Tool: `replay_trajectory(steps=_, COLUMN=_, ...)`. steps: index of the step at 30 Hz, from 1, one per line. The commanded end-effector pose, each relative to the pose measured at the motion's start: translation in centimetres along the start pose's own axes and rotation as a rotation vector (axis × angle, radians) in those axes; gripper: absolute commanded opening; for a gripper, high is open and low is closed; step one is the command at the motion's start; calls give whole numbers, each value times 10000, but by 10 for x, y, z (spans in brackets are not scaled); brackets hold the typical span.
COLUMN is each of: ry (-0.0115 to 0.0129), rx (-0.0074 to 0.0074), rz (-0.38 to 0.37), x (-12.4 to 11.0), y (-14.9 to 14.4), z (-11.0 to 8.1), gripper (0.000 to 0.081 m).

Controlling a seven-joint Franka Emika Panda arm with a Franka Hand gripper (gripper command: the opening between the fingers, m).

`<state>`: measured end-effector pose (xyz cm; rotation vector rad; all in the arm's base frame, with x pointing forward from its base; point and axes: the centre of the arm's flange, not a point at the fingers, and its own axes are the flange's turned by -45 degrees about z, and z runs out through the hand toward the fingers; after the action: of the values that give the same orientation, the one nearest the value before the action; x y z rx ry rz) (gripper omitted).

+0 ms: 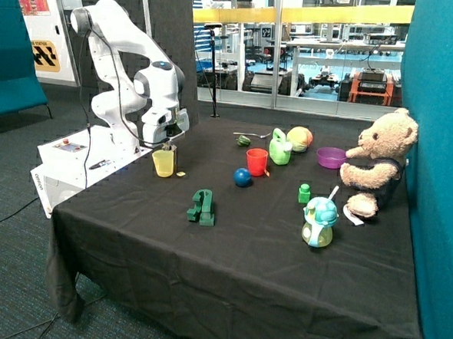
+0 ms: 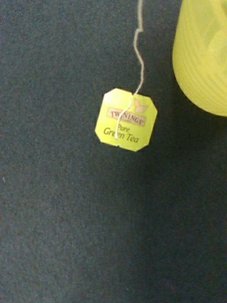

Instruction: Prepare two cups of tea

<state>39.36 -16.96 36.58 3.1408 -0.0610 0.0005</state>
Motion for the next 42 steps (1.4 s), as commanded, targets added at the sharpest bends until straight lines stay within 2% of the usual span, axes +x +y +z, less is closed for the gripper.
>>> replay_trajectory(steps=1, ry=-3, rx=1, rz=105, x=-5, y=7, z=-1, gripper=364)
replay_trajectory(steps=10, ry=-3, rx=1, rz=376, x=-16, y=13, z=0, gripper=347)
replay_trajectory(steps=17, ry=-3, rx=1, rz=270, x=-18, y=10, z=-1, gripper=340)
replay_trajectory(steps=38, ry=-3, rx=2, rz=-941, x=-4, y=-47, z=-19, gripper=283)
replay_trajectory(steps=42, ry=-3, rx=2, rz=-968, x=-5, y=-54, z=-22, gripper=278)
